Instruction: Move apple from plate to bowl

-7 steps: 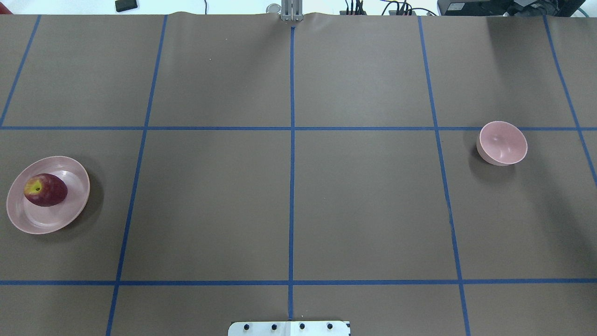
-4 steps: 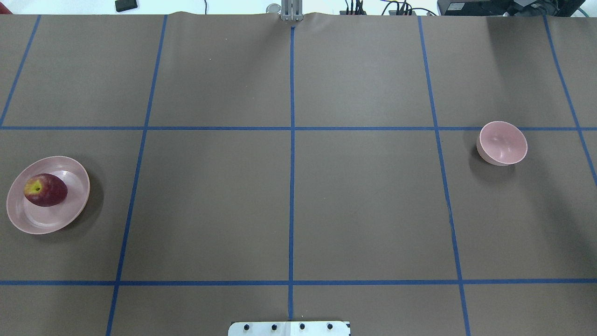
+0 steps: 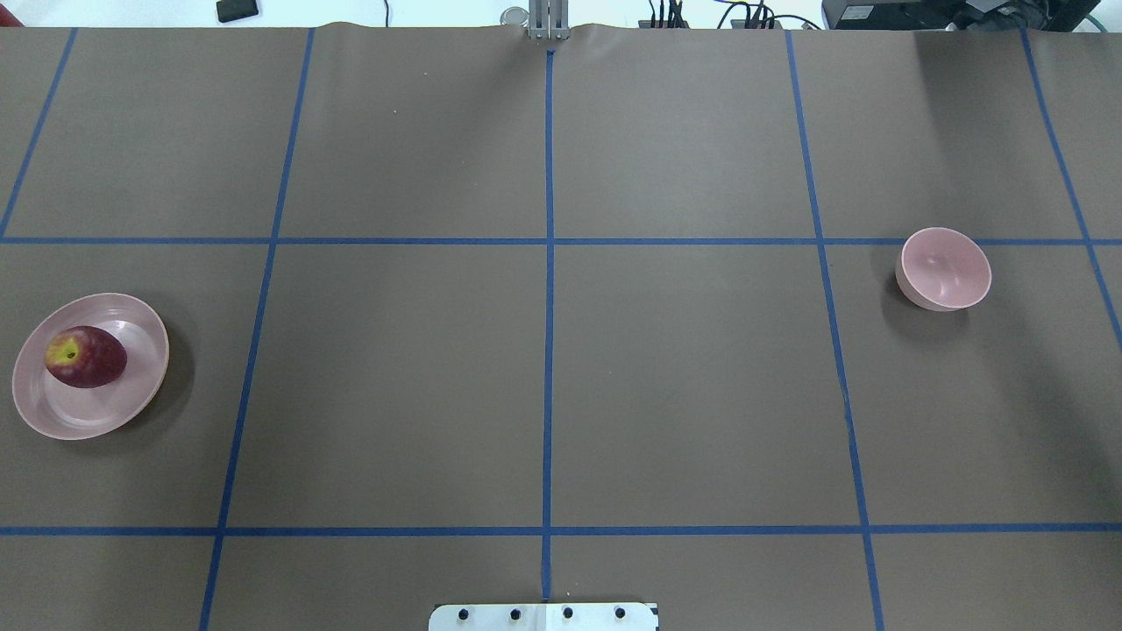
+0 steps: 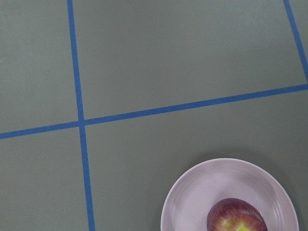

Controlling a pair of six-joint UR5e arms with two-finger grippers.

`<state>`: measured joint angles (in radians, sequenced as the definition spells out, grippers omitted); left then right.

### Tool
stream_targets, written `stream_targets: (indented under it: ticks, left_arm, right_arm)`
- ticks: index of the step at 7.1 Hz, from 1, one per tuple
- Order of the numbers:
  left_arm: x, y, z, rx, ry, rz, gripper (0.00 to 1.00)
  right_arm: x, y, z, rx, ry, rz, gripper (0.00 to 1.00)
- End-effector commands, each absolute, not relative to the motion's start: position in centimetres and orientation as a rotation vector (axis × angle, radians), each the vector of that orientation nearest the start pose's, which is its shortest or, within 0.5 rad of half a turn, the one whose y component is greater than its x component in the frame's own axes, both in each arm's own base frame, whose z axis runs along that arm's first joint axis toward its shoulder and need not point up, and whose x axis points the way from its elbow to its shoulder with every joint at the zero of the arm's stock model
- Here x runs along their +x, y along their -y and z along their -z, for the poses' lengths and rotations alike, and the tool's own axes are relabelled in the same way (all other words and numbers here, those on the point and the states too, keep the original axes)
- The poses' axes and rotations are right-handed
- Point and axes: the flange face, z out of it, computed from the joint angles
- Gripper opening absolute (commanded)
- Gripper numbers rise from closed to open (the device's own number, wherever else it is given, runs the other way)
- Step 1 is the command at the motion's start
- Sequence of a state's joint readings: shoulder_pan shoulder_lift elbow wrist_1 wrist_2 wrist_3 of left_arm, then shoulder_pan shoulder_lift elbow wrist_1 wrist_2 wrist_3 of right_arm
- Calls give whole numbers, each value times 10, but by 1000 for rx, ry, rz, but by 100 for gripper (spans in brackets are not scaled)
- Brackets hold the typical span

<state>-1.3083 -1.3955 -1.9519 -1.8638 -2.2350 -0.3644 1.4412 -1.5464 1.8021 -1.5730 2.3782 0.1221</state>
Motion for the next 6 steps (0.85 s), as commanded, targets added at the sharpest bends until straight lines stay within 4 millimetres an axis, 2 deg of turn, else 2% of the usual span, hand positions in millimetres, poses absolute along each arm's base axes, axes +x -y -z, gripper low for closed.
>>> stream_targets:
  ticks: [1,2,3,4,5,6]
  left_arm:
    - [47,449,-530,246,-763,-71,98]
    - [50,455,-531,244,-761,-73,97]
    - [51,459,-530,247,-760,-70,97]
    - [51,459,-528,252,-765,-73,97]
    - [51,459,-526,255,-766,-76,97]
    - [51,458,-523,261,-767,-78,97]
  right_arm:
    - [-29,507,-531,116,832,146,100]
    - [-59,507,-536,84,836,200,100]
    - [-101,507,-536,81,843,285,100]
    - [-120,516,-553,89,836,295,100]
    - [-127,531,-580,115,835,303,100]
    - [-146,545,-589,95,843,269,100]
